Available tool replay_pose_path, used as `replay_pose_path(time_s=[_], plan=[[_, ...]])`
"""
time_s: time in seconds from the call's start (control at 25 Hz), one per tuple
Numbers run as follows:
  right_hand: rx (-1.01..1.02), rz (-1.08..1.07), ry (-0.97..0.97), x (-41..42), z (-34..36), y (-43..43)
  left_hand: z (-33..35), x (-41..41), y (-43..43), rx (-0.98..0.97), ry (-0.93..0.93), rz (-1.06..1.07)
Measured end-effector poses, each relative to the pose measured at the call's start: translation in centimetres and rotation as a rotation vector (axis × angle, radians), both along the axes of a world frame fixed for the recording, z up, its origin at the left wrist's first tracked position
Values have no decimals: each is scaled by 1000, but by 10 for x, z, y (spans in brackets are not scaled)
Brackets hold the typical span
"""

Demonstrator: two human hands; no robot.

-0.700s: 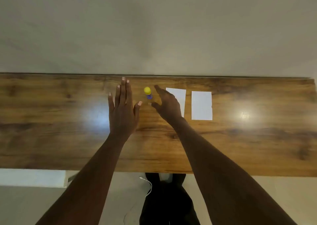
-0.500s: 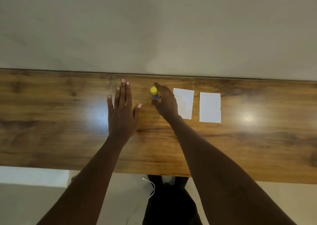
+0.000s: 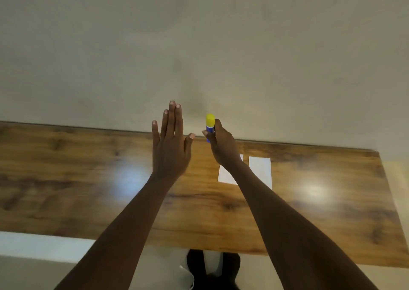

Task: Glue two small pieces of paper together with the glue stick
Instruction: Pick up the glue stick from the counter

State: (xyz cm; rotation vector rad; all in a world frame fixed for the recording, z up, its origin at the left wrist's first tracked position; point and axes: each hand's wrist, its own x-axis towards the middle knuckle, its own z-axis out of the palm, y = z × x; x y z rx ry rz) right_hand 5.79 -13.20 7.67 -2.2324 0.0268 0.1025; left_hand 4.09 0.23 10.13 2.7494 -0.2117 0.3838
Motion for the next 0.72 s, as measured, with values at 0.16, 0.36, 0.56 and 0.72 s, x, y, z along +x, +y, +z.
replay_pose_path(time_s=[0.16,0.36,0.56,0.72], plan=[[-11,-13,-183,16,100,-14,103,28,-20,-63,-199,-10],[39,-42,-485,29,234,-32,236,41,-34,-175,-439,-61],[93,-70,-780,26,353,-44,358,33,-49,-452,-627,-210],[161,-131,-955,16,428,-43,440,17,-65,-1012,-437,-271]])
